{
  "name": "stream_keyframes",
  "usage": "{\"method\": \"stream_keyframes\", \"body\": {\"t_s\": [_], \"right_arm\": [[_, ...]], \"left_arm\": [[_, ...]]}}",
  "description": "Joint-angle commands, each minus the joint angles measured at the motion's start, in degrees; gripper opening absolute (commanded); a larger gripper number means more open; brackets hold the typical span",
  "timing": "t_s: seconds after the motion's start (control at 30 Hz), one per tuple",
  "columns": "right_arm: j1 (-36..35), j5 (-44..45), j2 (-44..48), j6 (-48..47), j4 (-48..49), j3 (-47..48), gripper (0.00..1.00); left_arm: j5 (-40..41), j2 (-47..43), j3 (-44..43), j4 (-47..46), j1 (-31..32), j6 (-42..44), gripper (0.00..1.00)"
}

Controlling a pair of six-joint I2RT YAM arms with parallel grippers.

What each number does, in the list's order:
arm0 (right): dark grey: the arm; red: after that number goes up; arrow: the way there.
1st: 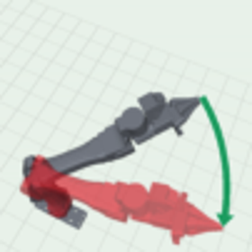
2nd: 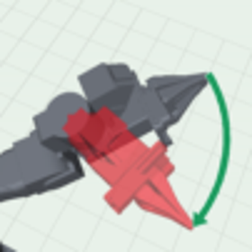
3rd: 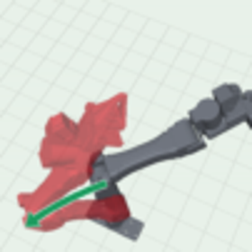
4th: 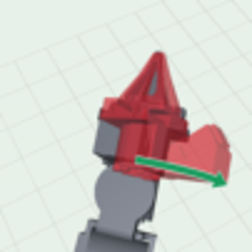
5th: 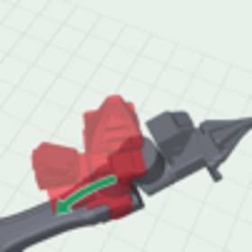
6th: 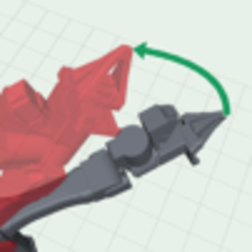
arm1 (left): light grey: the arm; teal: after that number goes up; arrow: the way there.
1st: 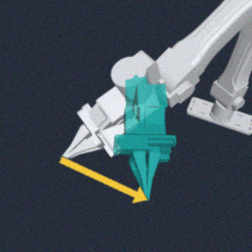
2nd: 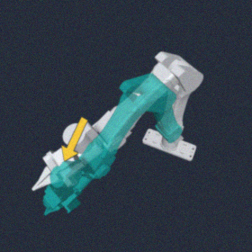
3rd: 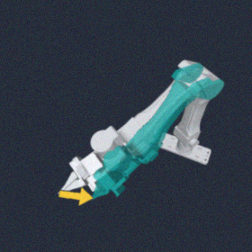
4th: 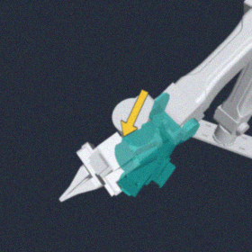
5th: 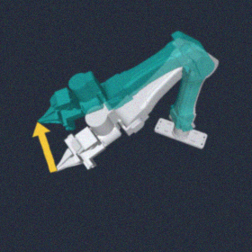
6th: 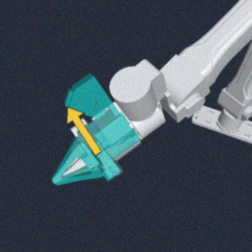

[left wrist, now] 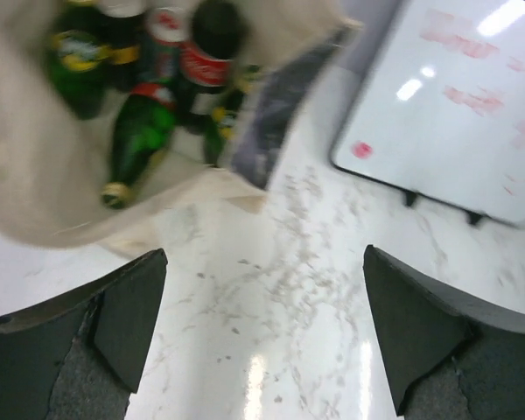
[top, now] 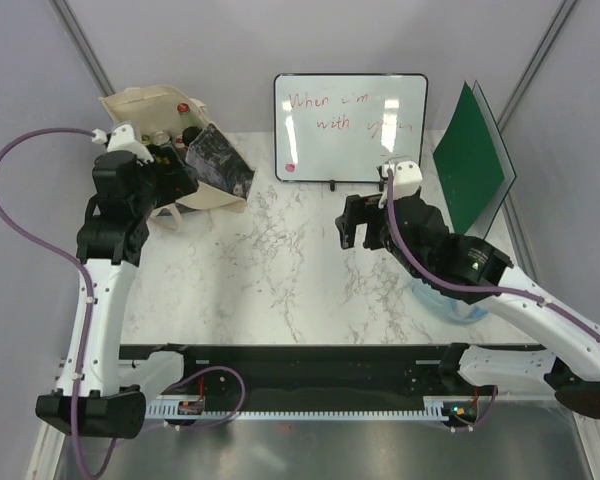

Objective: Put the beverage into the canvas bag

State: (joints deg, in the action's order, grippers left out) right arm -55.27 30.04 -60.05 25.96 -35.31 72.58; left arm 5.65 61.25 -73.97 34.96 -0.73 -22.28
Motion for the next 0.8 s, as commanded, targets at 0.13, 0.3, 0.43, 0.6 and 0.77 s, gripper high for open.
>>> {"method": "stream_keyframes", "body": {"t_s": [0.13,0.3,0.43,0.6,0.77], "right_arm": [[0.1,0.8,-3.5,3.4,-7.7,12.9,0.98],[0.1,2.8,0.1,4.6,-7.2,14.0,0.98],[0.1,3.0,1.9,5.4,-6.7,12.9,0.98],[0.2,3.5,2.7,5.6,-6.5,11.9,0.98],[0.1,3.7,3.4,4.5,-6.0,11.3,0.98]], "left_arm": [[-25.0,-1.8,-7.5,-1.9,20.3,8.1,1.00],[-23.6,-3.3,-6.6,-2.0,29.7,7.3,1.00],[-22.0,-7.2,-3.7,-4.5,29.7,7.3,1.00],[-21.8,-9.2,-0.5,-5.8,29.7,6.8,1.00],[-21.7,-10.6,0.8,-6.0,29.7,6.5,1.00]]}}
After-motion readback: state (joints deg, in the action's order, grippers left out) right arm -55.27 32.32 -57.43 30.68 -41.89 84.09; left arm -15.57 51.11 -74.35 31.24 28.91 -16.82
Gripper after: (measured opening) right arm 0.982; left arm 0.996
